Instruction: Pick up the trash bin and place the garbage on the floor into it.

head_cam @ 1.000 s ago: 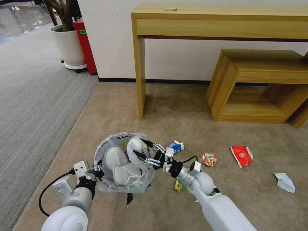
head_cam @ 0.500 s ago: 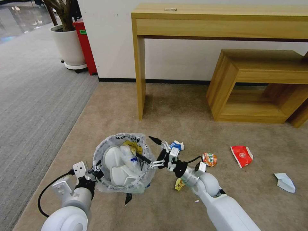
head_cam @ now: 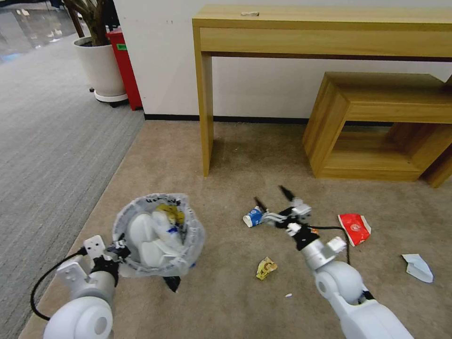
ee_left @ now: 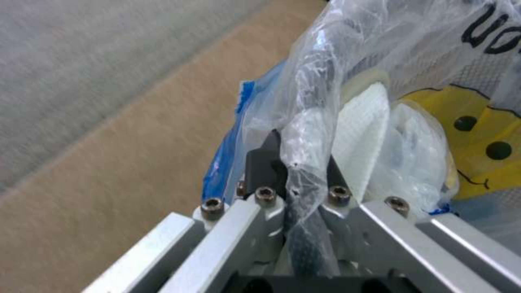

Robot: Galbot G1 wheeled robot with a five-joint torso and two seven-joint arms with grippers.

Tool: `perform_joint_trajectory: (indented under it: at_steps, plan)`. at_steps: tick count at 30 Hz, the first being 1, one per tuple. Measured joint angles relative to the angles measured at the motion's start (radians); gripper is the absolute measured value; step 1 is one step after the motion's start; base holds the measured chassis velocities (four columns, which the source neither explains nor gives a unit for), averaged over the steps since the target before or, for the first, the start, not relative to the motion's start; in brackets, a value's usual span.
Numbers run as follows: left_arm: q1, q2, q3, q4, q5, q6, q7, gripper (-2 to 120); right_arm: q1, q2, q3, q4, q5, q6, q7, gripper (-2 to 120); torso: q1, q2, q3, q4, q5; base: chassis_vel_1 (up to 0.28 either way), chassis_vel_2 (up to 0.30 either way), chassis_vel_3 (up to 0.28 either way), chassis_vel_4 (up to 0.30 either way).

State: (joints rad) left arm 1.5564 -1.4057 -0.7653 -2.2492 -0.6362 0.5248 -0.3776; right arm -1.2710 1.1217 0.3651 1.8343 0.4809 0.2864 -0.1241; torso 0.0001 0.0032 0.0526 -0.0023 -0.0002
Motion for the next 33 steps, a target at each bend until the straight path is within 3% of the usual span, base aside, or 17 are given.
perform_joint_trajectory:
  at_steps: [11,15,18,28,30,31,33]
  plan:
    - [-0.013,0.037,-0.121,0.059,-0.006,-0.039,0.011,1,-0.08,0.036,0.136,0.022,-0.036,0.039,0.131,100,0.0,0.0,0.0,0.0,0.0,0.0,0.0,0.0,0.0]
    - [-0.014,0.048,-0.165,0.083,-0.021,-0.051,0.015,1,-0.123,0.048,0.156,0.048,-0.085,-0.021,0.2,100,0.0,0.0,0.0,0.0002,-0.0001,0.0,0.0,0.0,0.0]
    - [-0.012,0.053,-0.173,0.078,-0.036,-0.066,0.027,1,-0.172,0.087,0.166,0.078,-0.268,-0.157,0.334,100,0.0,0.0,0.0,-0.0001,0.0,0.0,0.0,0.0,0.0]
    - [-0.005,0.027,-0.15,0.062,-0.025,-0.07,0.032,1,-0.171,0.109,0.102,0.052,-0.304,-0.295,0.383,100,0.0,0.0,0.0,0.0,0.0001,0.0,0.0,0.0,0.0]
    - [-0.001,0.02,-0.141,0.053,-0.009,-0.07,0.033,1,-0.159,0.112,0.071,0.042,-0.283,-0.362,0.384,100,0.0,0.0,0.0,0.0,0.0001,0.0,0.0,0.0,0.0]
    - [0.001,0.009,-0.13,0.042,0.016,-0.07,0.033,1,-0.138,0.115,0.032,0.028,-0.254,-0.44,0.401,100,0.0,0.0,0.0,0.0001,0.0,0.0,0.0,0.0,0.0]
    - [0.003,0.002,-0.122,0.034,0.03,-0.07,0.033,1,-0.125,0.118,0.006,0.015,-0.234,-0.482,0.413,100,0.0,0.0,0.0,0.0,-0.0001,0.0,0.0,0.0,0.0]
